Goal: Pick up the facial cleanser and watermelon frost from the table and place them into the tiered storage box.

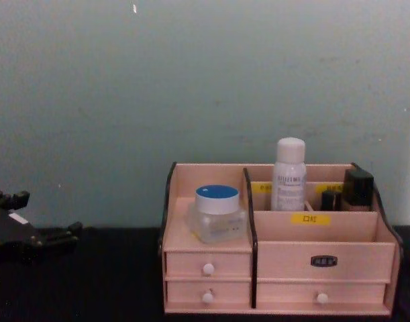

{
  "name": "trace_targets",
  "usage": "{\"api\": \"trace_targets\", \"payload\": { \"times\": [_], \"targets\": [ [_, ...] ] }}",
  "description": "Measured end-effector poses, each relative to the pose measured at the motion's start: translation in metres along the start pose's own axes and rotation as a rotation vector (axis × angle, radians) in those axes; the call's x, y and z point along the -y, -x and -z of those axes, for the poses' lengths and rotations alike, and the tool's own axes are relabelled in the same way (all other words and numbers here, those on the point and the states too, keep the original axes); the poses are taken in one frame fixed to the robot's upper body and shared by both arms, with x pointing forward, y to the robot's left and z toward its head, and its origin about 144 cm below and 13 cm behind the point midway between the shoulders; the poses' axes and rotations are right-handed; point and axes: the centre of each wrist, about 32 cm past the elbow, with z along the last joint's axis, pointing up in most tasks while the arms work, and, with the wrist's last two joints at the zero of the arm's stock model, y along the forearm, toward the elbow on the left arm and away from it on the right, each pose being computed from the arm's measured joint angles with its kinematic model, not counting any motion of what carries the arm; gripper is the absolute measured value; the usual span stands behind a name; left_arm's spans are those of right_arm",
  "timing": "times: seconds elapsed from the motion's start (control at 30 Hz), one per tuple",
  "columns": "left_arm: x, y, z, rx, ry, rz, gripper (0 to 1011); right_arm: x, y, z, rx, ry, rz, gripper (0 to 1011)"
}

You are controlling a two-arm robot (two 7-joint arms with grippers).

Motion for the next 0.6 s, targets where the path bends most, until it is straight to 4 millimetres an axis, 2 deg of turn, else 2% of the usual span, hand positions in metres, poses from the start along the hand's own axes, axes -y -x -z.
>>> {"api": "trace_targets", "payload": {
  "times": [0.6],
  "targets": [
    [0.0,0.0,0.0,0.0,0.0,0.0,1001,0.0,0.0,0.0,0.0,0.0,0.0,1002]
  ]
}}
